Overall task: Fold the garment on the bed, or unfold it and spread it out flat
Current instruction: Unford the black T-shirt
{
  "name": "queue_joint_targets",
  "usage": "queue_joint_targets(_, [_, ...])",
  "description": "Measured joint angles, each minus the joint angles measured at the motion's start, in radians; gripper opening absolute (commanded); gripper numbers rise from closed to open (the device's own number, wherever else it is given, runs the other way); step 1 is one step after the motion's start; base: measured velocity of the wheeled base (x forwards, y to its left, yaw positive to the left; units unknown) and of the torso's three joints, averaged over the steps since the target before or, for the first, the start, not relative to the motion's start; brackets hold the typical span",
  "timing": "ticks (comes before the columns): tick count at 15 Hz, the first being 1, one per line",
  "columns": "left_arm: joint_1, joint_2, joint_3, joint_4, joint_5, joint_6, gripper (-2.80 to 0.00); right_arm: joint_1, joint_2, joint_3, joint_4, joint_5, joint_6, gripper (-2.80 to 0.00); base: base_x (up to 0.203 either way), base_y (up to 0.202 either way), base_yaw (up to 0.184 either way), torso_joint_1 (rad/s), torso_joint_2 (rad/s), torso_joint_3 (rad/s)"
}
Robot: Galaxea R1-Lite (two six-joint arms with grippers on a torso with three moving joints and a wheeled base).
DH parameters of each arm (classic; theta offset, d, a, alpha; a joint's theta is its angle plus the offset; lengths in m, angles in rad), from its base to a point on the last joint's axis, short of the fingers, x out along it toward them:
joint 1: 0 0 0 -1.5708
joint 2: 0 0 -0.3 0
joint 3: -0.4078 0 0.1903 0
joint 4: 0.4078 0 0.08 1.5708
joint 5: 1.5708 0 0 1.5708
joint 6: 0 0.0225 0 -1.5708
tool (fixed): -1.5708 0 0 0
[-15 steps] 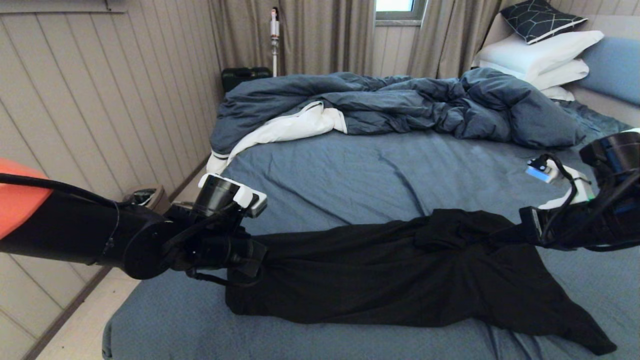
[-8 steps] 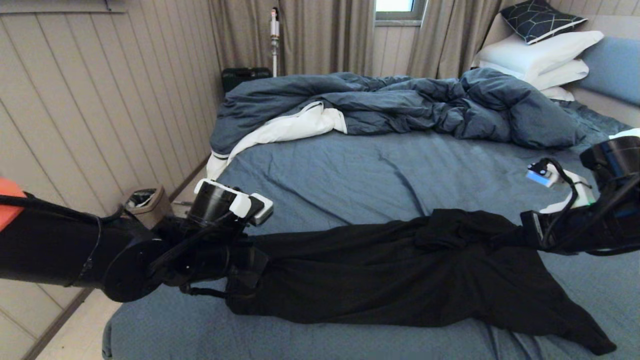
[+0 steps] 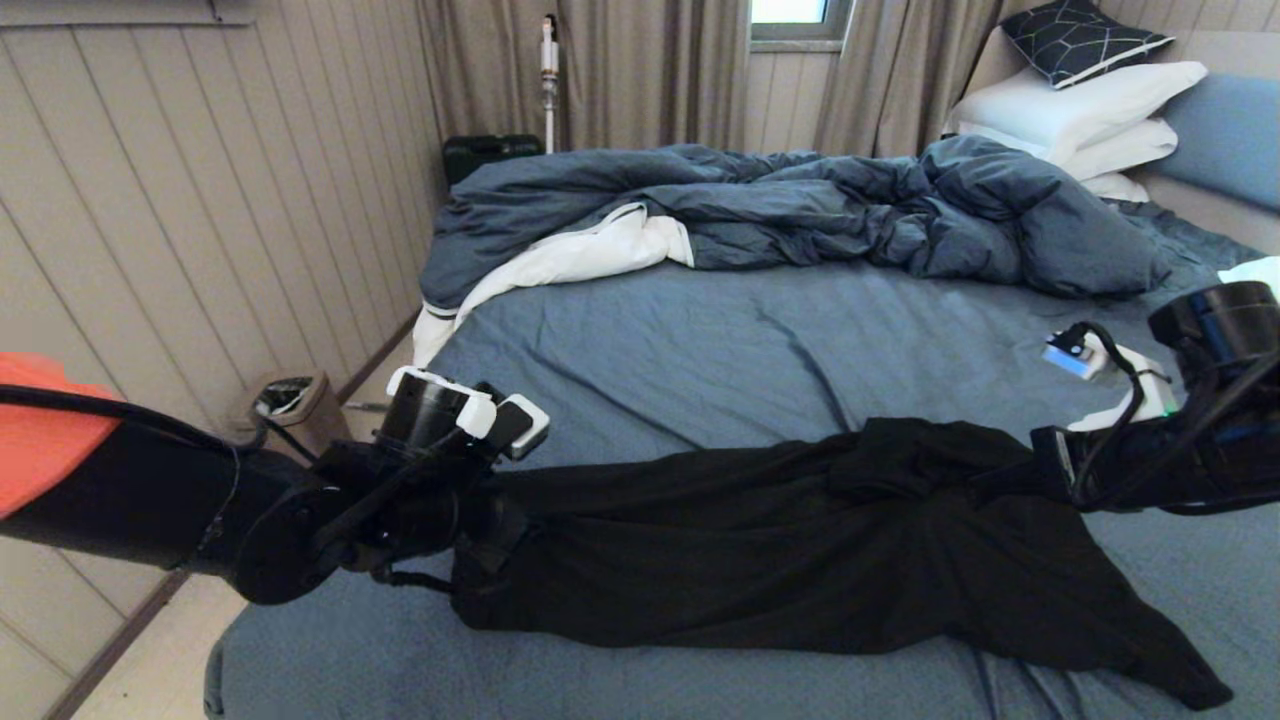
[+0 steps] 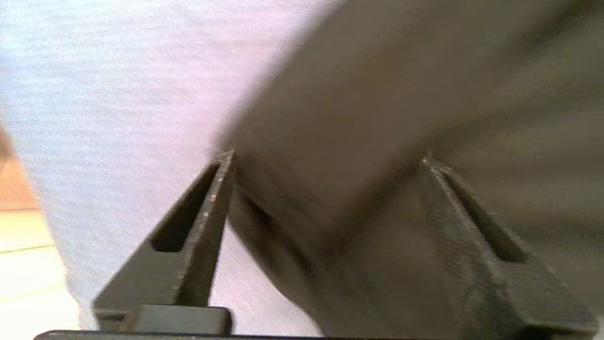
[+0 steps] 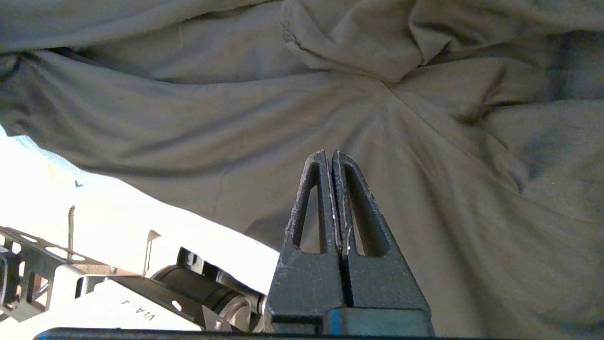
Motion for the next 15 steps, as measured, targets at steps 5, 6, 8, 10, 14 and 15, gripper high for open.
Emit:
queue_joint_targets(5, [0.072, 0.079, -0.008, -0.073, -0.006, 0.024, 0.0, 0.003, 0.023, 0.003, -0.032, -0.002, 0.002, -2.8, 0.0, 0.0, 0.0, 0.0, 0.0, 0.0])
queue_joint_targets(6, [0.077, 0.083, -0.009, -0.075, -0.007, 0.026, 0.0, 0.003, 0.026, 0.003, -0.032, -0.001, 0.003, -2.8, 0.0, 0.0, 0.0, 0.0, 0.0, 0.0])
queue_joint_targets(8, [0.081, 0.087, -0.013, -0.083, -0.009, 0.025, 0.0, 0.003, 0.032, 0.003, -0.033, -0.001, 0.006, -2.8, 0.0, 0.0, 0.0, 0.0, 0.0, 0.0])
queue_joint_targets(10, [0.082, 0.085, -0.018, -0.091, -0.009, 0.024, -2.8, 0.003, 0.04, 0.002, -0.034, -0.001, 0.008, -2.8, 0.0, 0.0, 0.0, 0.0, 0.0, 0.0])
queue_joint_targets(14, [0.082, 0.062, -0.039, -0.094, -0.012, 0.009, -2.8, 0.003, 0.052, 0.001, -0.034, -0.002, 0.009, -2.8, 0.0, 0.0, 0.0, 0.0, 0.0, 0.0])
queue_joint_targets(15, [0.082, 0.053, -0.04, -0.09, -0.012, 0.007, -2.8, 0.003, 0.053, 0.001, -0.034, -0.002, 0.009, -2.8, 0.0, 0.0, 0.0, 0.0, 0.0, 0.0])
